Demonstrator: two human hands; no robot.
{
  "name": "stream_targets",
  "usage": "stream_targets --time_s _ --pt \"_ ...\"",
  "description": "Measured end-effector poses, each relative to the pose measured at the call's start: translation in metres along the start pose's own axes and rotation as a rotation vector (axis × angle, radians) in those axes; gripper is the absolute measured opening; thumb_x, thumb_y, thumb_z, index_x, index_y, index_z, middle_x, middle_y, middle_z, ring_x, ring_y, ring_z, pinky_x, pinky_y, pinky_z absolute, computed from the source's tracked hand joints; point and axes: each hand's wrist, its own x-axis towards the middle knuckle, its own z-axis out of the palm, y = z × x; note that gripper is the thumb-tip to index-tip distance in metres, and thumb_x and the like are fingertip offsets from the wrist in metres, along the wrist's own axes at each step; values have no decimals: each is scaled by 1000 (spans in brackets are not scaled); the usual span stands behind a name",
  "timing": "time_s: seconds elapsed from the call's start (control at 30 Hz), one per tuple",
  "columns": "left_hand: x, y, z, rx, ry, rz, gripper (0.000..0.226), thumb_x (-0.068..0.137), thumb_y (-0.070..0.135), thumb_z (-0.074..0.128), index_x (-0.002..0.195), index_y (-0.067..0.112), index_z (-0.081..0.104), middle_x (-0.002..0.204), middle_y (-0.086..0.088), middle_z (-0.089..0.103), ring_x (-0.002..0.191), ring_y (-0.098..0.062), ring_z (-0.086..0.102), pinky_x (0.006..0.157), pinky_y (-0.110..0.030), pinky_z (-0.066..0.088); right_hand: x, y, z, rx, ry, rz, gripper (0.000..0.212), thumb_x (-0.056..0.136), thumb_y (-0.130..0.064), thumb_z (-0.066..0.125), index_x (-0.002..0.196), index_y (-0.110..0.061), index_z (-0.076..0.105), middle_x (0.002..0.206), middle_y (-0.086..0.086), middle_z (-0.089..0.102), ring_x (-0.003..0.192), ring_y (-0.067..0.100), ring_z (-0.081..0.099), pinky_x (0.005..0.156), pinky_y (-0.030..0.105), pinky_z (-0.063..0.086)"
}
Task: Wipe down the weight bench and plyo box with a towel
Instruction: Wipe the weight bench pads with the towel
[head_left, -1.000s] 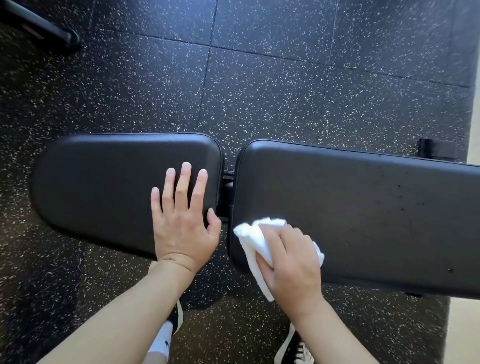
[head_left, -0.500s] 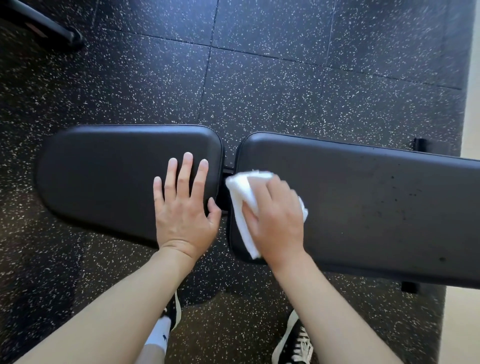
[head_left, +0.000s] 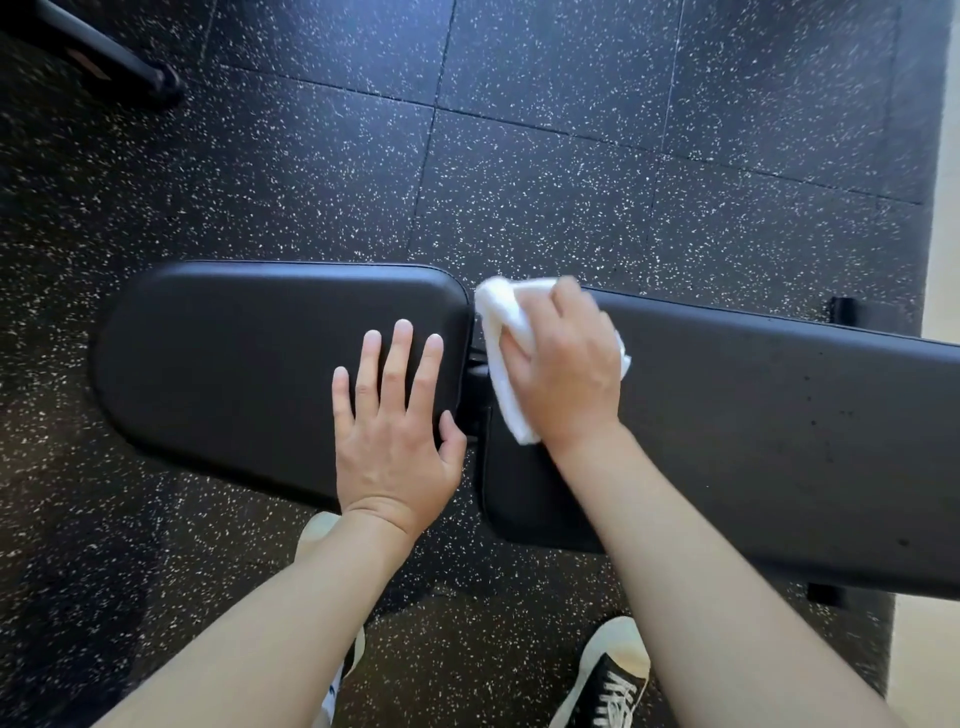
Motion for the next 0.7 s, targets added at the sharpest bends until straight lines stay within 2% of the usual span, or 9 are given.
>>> stream_targets --time_s 0.17,0.43,0.6,0.7 --pt "-1 -2 0 -3 -2 1 77 92 36 48 166 22 30 175 -7 21 162 -34 17 127 -62 18 25 -2 7 8 41 93 16 89 -27 66 89 -11 65 87 10 57 71 32 54 60 44 46" --pt "0 -1 -4 -13 -48 -5 76 93 37 44 166 22 30 175 -8 21 162 -34 17 127 -62 18 -97 -5 -39 74 -174 -25 20 94 -25 67 108 -13 71 88 5 53 70 26 46 60 42 41" --pt "2 2 -15 -82 -109 -36 75 92 34 47 165 22 32 174 -6 23 162 -33 15 128 -63 17 -144 46 -74 89 -205 7 21 96 -23 66 115 -15 73 88 1 52 69 24 44 60 42 43" --pt "2 13 -30 -243 -167 -103 69 95 23 56 162 22 36 174 0 23 163 -27 10 130 -60 12 -141 80 -88 57 -197 -11 21 98 -25 65 115 -16 72 89 1 52 70 22 43 60 41 43"
